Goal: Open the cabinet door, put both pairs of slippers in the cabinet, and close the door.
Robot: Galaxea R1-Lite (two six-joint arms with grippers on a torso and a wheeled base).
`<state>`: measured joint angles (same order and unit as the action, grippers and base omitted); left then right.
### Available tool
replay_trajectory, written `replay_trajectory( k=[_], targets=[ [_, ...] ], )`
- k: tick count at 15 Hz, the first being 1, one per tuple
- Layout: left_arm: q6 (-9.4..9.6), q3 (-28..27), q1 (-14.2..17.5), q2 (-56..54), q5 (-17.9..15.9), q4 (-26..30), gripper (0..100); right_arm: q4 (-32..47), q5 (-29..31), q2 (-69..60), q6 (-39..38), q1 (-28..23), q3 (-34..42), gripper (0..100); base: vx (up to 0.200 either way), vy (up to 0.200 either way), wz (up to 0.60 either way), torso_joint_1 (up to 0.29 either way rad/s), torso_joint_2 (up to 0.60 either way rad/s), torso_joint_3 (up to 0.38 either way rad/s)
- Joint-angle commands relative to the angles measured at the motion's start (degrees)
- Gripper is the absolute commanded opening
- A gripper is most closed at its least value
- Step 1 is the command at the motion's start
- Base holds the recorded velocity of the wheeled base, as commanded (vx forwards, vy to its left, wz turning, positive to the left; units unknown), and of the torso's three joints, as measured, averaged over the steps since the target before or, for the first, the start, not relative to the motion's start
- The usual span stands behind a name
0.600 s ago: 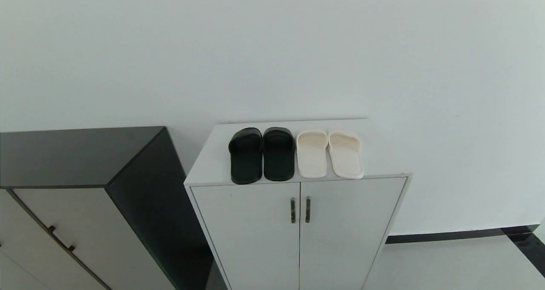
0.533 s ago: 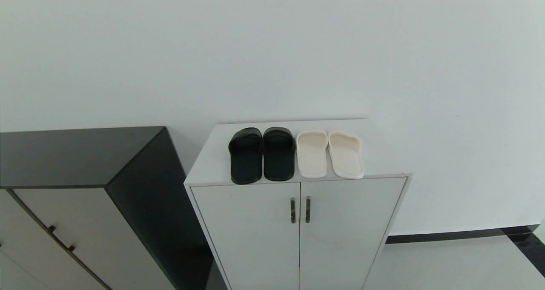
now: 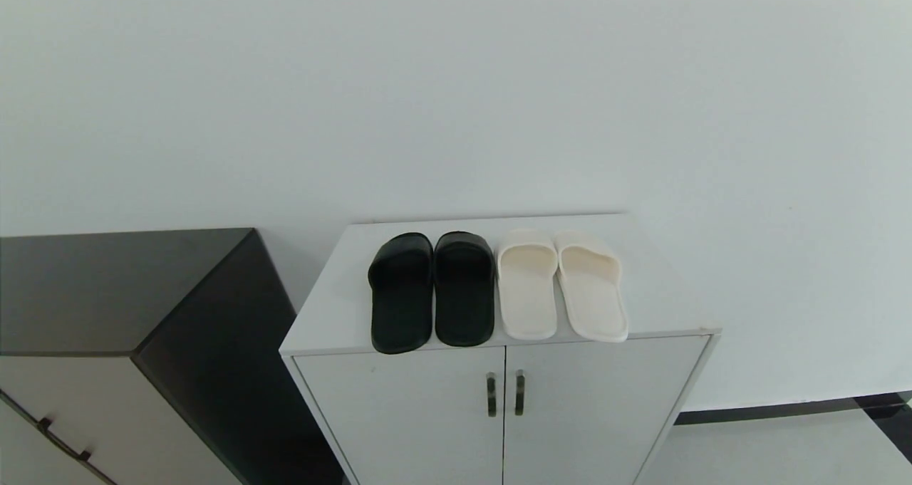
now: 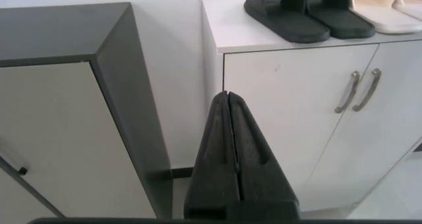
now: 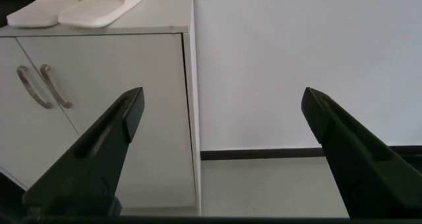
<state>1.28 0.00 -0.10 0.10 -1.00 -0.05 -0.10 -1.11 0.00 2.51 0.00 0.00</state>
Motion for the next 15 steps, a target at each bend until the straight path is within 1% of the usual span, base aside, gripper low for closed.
replay_trajectory(
  k=[1, 2, 3, 4, 5, 6, 7, 8, 9, 10, 11, 12, 13, 14, 15],
  targets=[
    [-0.05, 0.0, 0.0, 0.0, -0.1, 0.0, 0, -0.1, 0.1, 0.4, -0.2, 0.0, -4.9, 100, 0.000, 0.000, 0.00, 0.000, 0.00, 0.000],
    [-0.05, 0.0, 0.0, 0.0, 0.0, 0.0, 0, 5.2, 0.0, 4.2, -5.9, 0.4, -16.9, 100, 0.000, 0.000, 0.00, 0.000, 0.00, 0.000],
    [0.21, 0.0, 0.0, 0.0, 0.0, 0.0, 0, 14.2, -3.3, 9.8, -7.9, 0.7, -26.4, 100, 0.000, 0.000, 0.00, 0.000, 0.00, 0.000],
    [0.39, 0.0, 0.0, 0.0, -0.1, 0.0, 0, 18.6, -9.9, 16.4, -7.3, 0.3, -30.5, 100, 0.000, 0.000, 0.00, 0.000, 0.00, 0.000],
    [0.39, 0.0, 0.0, 0.0, -0.1, 0.0, 0, 18.6, -10.2, 16.8, -7.2, 0.2, -30.6, 100, 0.000, 0.000, 0.00, 0.000, 0.00, 0.000],
    [0.13, 0.0, 0.0, 0.0, -0.1, 0.0, 0, 13.1, -14.4, 30.1, -5.3, -0.3, -31.1, 100, 0.000, 0.000, 0.00, 0.000, 0.00, 0.000],
    [0.04, 0.0, 0.0, 0.0, -0.1, 0.0, 0, 8.1, -14.4, 37.1, -5.6, 1.3, -31.1, 100, 0.000, 0.000, 0.00, 0.000, 0.00, 0.000],
    [0.04, 0.0, 0.0, 0.0, -0.1, 0.0, 0, 3.4, -14.1, 42.5, -6.7, 5.0, -31.2, 100, 0.000, 0.000, 0.00, 0.000, 0.00, 0.000],
    [0.04, 0.0, 0.0, 0.0, -0.1, 0.0, 0, -0.5, -12.9, 46.8, -9.5, 9.8, -32.0, 100, 0.000, 0.000, 0.00, 0.000, 0.00, 0.000],
    [0.13, 0.0, 0.0, 0.0, -0.1, 0.0, 0, -2.7, -8.8, 51.4, -12.2, 16.2, -33.7, 100, 0.000, 0.000, 0.00, 0.000, 0.00, 0.000],
    [0.21, 0.0, 0.0, 0.0, -0.1, 0.0, 0, -3.6, -2.6, 55.4, -14.4, 23.5, -35.0, 100, 0.000, 0.000, 0.00, 0.000, 0.00, 0.000],
    [-0.14, 0.0, 0.0, 0.0, 0.0, 0.0, 0, -4.6, 4.4, 59.1, -16.7, 31.5, -36.3, 100, 0.000, 0.000, 0.00, 0.000, 0.00, 0.000],
    [-0.14, 0.0, 0.0, 0.0, 0.0, 0.0, 0, -5.9, 8.7, 62.3, -18.4, 36.4, -37.7, 100, 0.000, 0.000, 0.00, 0.000, 0.00, 0.000],
    [-0.05, 0.0, 0.0, 0.0, 0.0, 0.0, 0, -8.1, 12.5, 67.8, -19.3, 39.6, -40.6, 100, 0.000, 0.000, 0.00, 0.000, 0.00, 0.000],
    [0.04, 0.0, 0.0, 0.0, 0.0, 0.0, 0, -10.1, 14.8, 72.8, -19.4, 41.1, -43.3, 100, 0.000, 0.000, 0.00, 0.000, 0.00, 0.000]
  ],
)
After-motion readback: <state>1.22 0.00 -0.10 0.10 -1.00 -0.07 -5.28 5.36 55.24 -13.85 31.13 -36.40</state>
